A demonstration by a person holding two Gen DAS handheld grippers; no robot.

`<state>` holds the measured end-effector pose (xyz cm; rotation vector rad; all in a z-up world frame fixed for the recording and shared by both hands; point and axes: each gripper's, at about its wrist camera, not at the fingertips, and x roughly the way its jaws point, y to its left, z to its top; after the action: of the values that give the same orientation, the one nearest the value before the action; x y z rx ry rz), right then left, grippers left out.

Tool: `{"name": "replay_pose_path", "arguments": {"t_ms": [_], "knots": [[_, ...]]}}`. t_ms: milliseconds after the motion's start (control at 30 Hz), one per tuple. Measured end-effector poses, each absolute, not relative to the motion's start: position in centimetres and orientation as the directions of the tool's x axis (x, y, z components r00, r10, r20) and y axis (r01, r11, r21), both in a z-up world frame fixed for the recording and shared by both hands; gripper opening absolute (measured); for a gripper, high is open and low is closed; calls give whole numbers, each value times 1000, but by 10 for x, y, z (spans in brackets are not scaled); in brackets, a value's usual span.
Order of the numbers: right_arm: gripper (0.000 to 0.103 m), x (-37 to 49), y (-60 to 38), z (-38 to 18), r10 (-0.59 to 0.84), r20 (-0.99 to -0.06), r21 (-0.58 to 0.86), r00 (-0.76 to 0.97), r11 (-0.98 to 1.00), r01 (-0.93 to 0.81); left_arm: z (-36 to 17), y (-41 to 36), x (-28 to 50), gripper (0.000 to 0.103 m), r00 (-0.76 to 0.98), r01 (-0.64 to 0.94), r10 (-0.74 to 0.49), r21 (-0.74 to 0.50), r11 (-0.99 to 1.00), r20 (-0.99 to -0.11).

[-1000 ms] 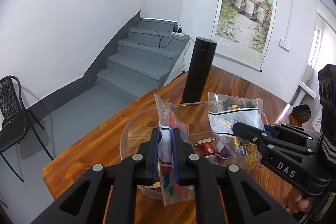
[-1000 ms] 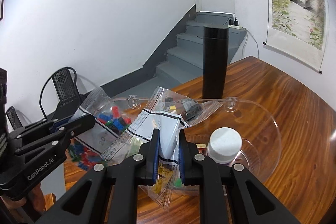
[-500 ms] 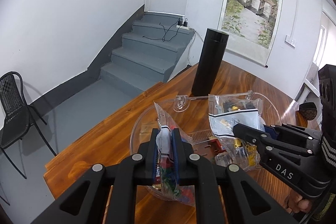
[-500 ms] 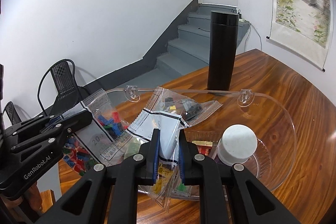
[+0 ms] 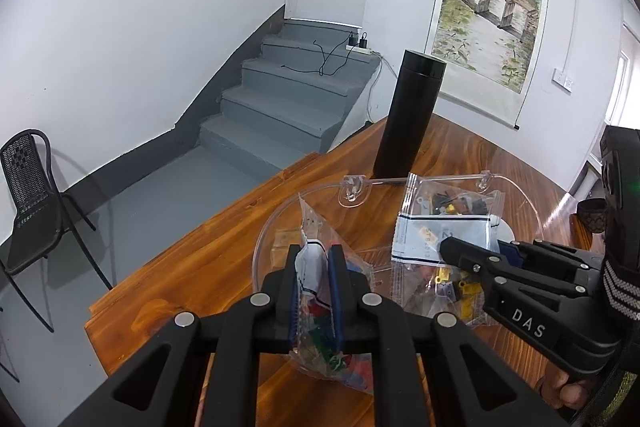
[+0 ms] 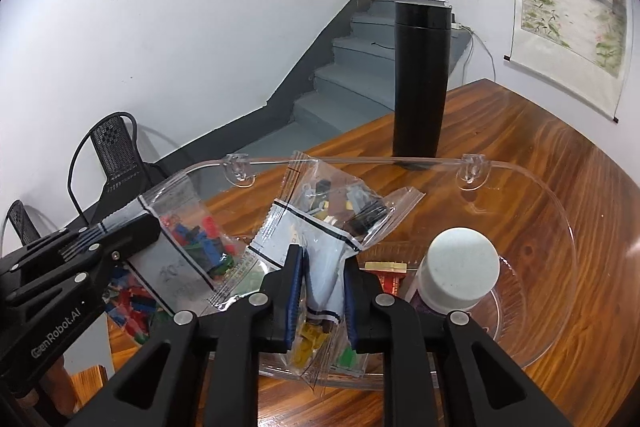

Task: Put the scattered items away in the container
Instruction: 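Lower both zip bags into the basket beside the pill bottle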

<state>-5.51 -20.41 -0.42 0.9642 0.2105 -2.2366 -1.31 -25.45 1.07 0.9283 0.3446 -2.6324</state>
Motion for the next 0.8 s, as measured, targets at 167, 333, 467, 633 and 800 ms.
{"name": "replay_pose_path", "arguments": {"t_ms": [167, 333, 467, 633, 800], "knots": [[19, -52, -206, -4, -519, -693, 89, -501, -751, 654, 11, -254, -12, 12, -732, 386, -225, -119, -915, -643], [23, -50, -201, -2, -537, -684, 118, -494, -750, 651, 12, -255, -11, 13, -730, 394, -230, -122, -911, -643], [23, -49, -199, -3, -529, -684, 108, -502, -754, 648, 11, -255, -10, 14, -728, 396, -231, -121, -910, -645], [24, -42, -191, 1, -533, -667, 108, -520, -760, 641, 11, -257, -6, 16, -727, 406, -240, -121, -906, -643], [24, -34, -181, 7, -539, -646, 95, -540, -759, 644, 10, -258, -3, 17, -726, 418, -246, -128, -900, -642]]}}
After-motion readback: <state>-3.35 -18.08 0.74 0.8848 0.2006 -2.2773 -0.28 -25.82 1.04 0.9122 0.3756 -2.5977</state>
